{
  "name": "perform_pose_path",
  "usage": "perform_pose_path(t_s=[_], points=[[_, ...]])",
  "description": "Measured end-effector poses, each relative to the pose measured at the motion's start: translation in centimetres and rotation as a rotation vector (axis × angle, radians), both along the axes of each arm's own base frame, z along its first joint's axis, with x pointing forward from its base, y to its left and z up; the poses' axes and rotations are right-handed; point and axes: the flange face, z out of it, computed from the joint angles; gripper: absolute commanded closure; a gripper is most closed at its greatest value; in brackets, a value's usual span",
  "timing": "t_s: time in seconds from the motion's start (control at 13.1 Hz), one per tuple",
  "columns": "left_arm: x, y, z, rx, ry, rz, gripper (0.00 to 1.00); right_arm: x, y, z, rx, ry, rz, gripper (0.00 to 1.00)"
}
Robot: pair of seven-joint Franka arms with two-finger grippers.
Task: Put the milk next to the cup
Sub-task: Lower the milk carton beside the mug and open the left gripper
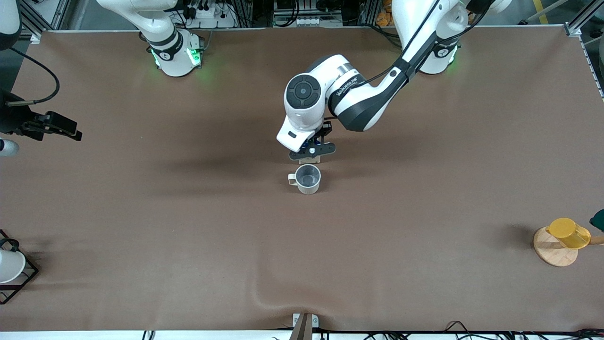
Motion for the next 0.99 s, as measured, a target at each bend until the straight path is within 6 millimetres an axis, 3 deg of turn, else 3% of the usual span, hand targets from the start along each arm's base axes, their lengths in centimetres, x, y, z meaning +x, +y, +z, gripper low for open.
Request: perform_pose_path(t_s=[0.15,0.23,0.31,0.61,0.76,0.92,0.99], points=[[0.0,-0.1,-0.7,0.026,-0.024,-0.023,0.29,-0.1,-0.3,0.2,0.001,-0.005,0.007,0.00],[-0.2,-0.3,-1.2,0.038,-0.031,-0.035,0.10,-0.2,-0.3,0.4,0.001,-0.007,0.007,0.00],[-0.4,-0.5,-1.5,0.044,-0.032,-0.043,0.00,-0.2,-0.3,0.4,0.001,-0.008,0.007,0.00],[-0.4,-0.9,-1.2,0.036,-0.042,-0.048,0.00,-0.1,-0.3,0.3,0.000,-0.014,0.007,0.00],[0.2,-0.9,1.2,0.013,-0.078,-0.041,0.00,-0.1,-0.3,0.4,0.000,-0.016,0.007,0.00],[1.1,0.8,6.4,0.002,-0.126,-0.014,0.00,-0.1,-0.3,0.4,0.000,-0.016,0.007,0.00],[1.8,2.5,9.6,0.004,-0.152,0.012,0.00,-0.1,-0.3,0.4,0.000,-0.017,0.008,0.00]])
